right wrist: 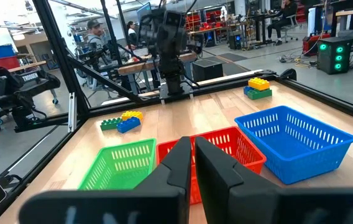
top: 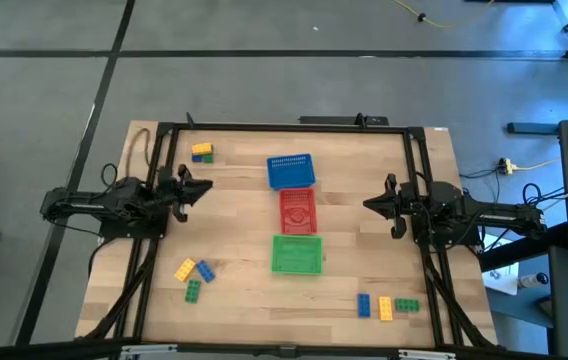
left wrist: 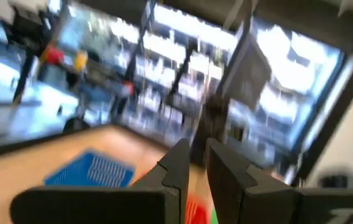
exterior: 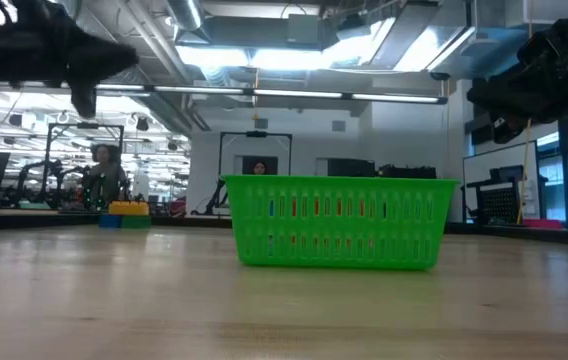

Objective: Sort & place blocks by color
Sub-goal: Put the top yellow game piece into the green basket

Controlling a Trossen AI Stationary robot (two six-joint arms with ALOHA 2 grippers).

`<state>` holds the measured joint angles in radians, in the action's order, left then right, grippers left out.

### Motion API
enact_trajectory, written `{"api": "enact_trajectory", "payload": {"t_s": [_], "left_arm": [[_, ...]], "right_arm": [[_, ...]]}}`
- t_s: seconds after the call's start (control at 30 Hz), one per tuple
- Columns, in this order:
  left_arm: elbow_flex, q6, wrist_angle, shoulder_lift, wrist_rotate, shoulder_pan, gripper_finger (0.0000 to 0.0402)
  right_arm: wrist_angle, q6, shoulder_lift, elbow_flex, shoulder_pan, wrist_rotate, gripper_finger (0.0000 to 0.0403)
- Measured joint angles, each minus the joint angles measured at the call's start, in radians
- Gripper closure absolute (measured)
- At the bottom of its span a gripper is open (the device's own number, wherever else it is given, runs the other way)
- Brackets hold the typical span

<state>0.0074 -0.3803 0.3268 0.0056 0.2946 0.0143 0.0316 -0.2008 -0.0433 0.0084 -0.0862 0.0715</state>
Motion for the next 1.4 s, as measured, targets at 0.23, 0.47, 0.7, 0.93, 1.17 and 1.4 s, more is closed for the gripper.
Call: {"api": "enact_trajectory", "payload": {"t_s": [0.23, 0.47, 0.7, 0.93, 1.17, 1.4], "left_arm": [[0.160, 0.048, 0.048, 0.092, 0.070, -0.001, 0.0354], [0.448, 0.158, -0.153, 0.306, 0.087, -0.001, 0.0347], [0.640, 0.190, -0.399, 0.447, 0.088, -0.001, 0.0301], [0.655, 0.149, -0.418, 0.482, 0.052, 0.000, 0.0234], [0.655, 0.146, -0.417, 0.482, 0.045, 0.000, 0.0189], [0.656, 0.125, -0.420, 0.517, 0.099, 0.000, 0.0187]], "right_arm": [[0.000, 0.000, 0.000, 0.000, 0.000, 0.000, 0.0377], [0.000, 0.000, 0.000, 0.000, 0.000, 0.000, 0.0377], [0.000, 0.000, 0.000, 0.000, 0.000, 0.000, 0.0377], [0.000, 0.000, 0.000, 0.000, 0.000, 0.000, 0.0377], [0.000, 0.000, 0.000, 0.000, 0.000, 0.000, 0.0377], [0.000, 0.000, 0.000, 0.000, 0.000, 0.000, 0.0377]]}}
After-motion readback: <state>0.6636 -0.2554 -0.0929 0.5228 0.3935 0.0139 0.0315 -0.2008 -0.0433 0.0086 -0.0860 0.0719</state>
